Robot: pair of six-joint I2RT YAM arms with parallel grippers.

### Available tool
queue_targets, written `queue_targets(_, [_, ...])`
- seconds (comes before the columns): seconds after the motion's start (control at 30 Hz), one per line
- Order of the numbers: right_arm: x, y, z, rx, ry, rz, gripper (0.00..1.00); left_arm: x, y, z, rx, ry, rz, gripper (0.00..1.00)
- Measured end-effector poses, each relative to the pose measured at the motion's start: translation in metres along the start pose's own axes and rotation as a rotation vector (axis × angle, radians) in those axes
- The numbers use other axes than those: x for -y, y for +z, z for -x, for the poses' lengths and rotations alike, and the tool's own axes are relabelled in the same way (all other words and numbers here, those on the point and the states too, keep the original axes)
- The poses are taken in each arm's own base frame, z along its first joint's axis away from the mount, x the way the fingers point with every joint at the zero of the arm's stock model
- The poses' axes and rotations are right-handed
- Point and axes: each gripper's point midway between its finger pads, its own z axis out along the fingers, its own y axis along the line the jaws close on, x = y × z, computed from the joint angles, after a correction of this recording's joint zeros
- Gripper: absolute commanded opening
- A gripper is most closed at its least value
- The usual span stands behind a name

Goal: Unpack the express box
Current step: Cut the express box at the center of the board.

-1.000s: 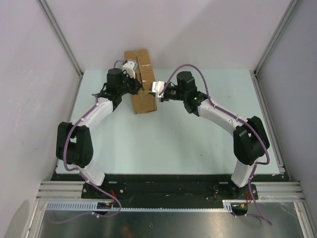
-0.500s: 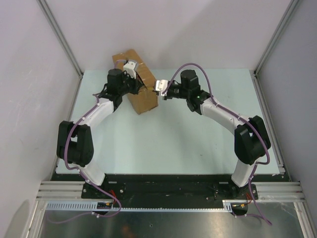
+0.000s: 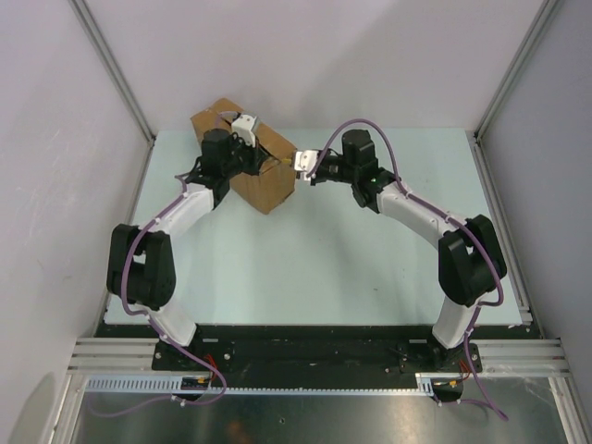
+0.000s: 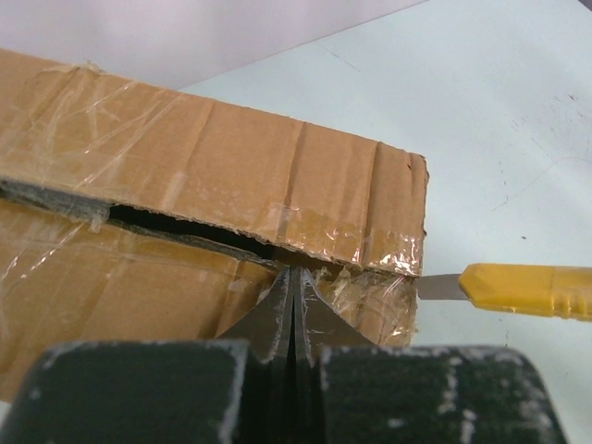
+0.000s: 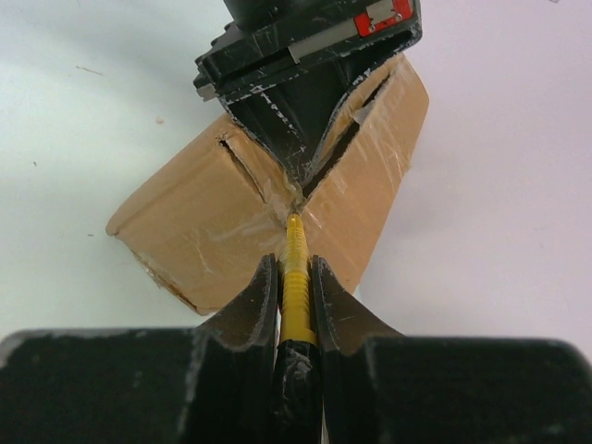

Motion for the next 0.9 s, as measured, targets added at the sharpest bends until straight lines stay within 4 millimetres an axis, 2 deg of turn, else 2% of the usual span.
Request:
queue_targets(0.33, [0.018,-0.017,-0.02,-0.04,0.008,-0.045,0.0,-0.001,0.001,0.002,0.009,0.036,0.005,0.0])
queue_targets(0.4, [0.032,-0.034,-0.042,-0.131,0.017,-0.106,0.0,-0.006,0.0,-0.002,-0.003,0.035,0.024,0.0])
queue_targets(0.5, [0.062,-0.072,-0.082,-0.262,0.046,-0.212,0.0,-0.01,-0.002,-0.002,-0.005,0.04,0.04,0.0])
queue_targets(0.57, [0.073,-0.089,-0.094,-0.309,0.066,-0.259,0.0,-0.014,-0.002,-0.003,-0.01,0.041,0.057,0.0])
queue_targets(0.63, [0.076,-0.093,-0.091,-0.312,0.083,-0.278,0.0,-0.018,-0.003,-0.005,-0.016,0.043,0.071,0.0])
queue_targets(0.77, [0.076,-0.084,-0.066,-0.257,0.145,-0.306,0.0,-0.019,-0.007,-0.005,-0.023,0.039,0.075,0.0])
queue_targets(0.9, [0.076,-0.073,-0.046,-0.185,0.335,-0.374,0.0,-0.017,-0.017,-0.004,-0.038,0.031,0.075,0.04])
